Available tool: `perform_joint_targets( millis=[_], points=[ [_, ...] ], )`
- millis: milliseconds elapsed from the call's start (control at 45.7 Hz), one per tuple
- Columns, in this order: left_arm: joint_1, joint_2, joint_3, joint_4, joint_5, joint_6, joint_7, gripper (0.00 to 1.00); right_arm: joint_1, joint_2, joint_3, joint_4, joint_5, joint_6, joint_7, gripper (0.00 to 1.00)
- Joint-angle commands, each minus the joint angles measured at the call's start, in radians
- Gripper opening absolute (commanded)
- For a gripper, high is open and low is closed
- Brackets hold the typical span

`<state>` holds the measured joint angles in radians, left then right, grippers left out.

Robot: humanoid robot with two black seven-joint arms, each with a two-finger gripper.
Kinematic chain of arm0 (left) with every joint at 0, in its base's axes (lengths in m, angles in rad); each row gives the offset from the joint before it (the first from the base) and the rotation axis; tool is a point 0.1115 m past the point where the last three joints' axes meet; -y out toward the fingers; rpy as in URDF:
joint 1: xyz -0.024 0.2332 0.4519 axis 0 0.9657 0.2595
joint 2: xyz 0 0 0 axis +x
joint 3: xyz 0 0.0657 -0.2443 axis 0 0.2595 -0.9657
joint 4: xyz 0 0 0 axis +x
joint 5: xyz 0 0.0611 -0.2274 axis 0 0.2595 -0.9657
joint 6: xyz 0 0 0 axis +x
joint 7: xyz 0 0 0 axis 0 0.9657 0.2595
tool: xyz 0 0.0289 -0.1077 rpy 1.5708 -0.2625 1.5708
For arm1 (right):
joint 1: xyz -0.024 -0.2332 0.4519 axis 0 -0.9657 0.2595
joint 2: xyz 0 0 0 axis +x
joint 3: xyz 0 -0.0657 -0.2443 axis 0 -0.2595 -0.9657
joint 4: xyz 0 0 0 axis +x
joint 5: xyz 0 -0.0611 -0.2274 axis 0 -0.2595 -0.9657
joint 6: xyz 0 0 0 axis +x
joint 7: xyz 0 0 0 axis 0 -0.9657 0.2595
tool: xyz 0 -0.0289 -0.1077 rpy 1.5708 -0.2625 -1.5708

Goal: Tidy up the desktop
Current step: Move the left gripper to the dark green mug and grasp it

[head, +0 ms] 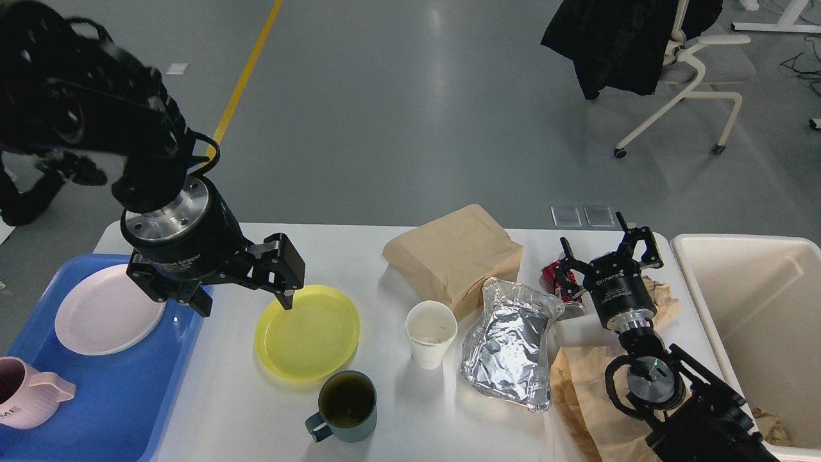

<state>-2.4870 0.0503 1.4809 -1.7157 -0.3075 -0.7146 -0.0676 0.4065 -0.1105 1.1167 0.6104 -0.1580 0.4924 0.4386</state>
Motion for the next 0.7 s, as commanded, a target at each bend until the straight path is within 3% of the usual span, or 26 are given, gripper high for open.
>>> perform_joint_targets(
  millis=[0, 131, 285, 679],
  points=[
    [0.198, -0.018, -0.045, 0.004, 0.004, 0.156, 0.002, 0.94, 0.0, 0.0, 0.0, 0.0, 0.0, 0.0, -0.001, 1.0],
    [0.384, -0.072, -0.097, 0.022, 0.007, 0.332, 0.0, 0.94, 0.0, 0.0, 0.0, 0.0, 0.0, 0.0, 0.0, 1.0],
    [0.559, -0.15, -0.131, 0.093, 0.007, 0.46, 0.005, 0.94, 0.0, 0.0, 0.0, 0.0, 0.0, 0.0, 0.0, 1.0],
    [0.729, -0.224, -0.134, 0.226, 0.008, 0.558, 0.003, 0.9, 0.0, 0.0, 0.0, 0.002, 0.0, 0.0, 0.0, 1.0]
  ],
)
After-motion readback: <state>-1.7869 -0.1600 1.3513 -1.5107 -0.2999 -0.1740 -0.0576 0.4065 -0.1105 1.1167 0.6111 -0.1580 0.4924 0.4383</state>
